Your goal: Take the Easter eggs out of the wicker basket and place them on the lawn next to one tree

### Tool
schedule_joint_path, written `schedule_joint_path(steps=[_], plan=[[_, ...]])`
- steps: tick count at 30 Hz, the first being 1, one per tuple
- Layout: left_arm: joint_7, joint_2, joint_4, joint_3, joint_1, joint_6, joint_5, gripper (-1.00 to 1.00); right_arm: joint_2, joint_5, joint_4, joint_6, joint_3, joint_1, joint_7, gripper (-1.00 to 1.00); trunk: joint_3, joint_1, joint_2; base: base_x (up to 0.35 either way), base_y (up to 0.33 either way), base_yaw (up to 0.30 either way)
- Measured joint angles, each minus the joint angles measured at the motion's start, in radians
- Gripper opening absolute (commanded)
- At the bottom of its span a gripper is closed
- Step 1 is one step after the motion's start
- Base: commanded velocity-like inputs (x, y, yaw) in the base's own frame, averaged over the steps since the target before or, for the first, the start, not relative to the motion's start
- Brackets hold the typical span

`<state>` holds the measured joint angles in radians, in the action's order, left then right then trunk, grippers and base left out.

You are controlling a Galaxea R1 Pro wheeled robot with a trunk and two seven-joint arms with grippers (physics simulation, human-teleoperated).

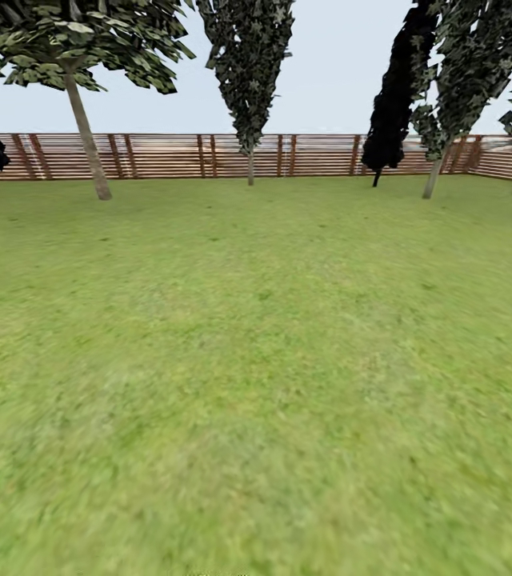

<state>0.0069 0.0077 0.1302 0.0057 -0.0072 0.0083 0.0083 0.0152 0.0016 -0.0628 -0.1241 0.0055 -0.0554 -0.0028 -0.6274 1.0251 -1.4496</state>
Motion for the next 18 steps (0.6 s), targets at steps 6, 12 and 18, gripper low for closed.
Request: schedule_joint_path(steps=[6,12,18], plan=[[0.0,0.0,0.0,0.0,0.0,0.0,0.0,1.0,0.0,0.0,0.0,0.0,0.0,0.0,0.0,1.0,-0.004,0.0,0.0,0.0,0.0,0.277],[0.0,0.0,0.0,0.0,0.0,0.0,0.0,1.0,0.0,0.0,0.0,0.0,0.0,0.0,0.0,1.0,-0.009,0.0,0.0,0.0,0.0,0.277],[0.0,0.0,0.0,0.0,0.0,0.0,0.0,1.0,0.0,0.0,0.001,0.0,0.0,0.0,0.0,1.0,-0.014,0.0,0.0,0.0,0.0,0.266]])
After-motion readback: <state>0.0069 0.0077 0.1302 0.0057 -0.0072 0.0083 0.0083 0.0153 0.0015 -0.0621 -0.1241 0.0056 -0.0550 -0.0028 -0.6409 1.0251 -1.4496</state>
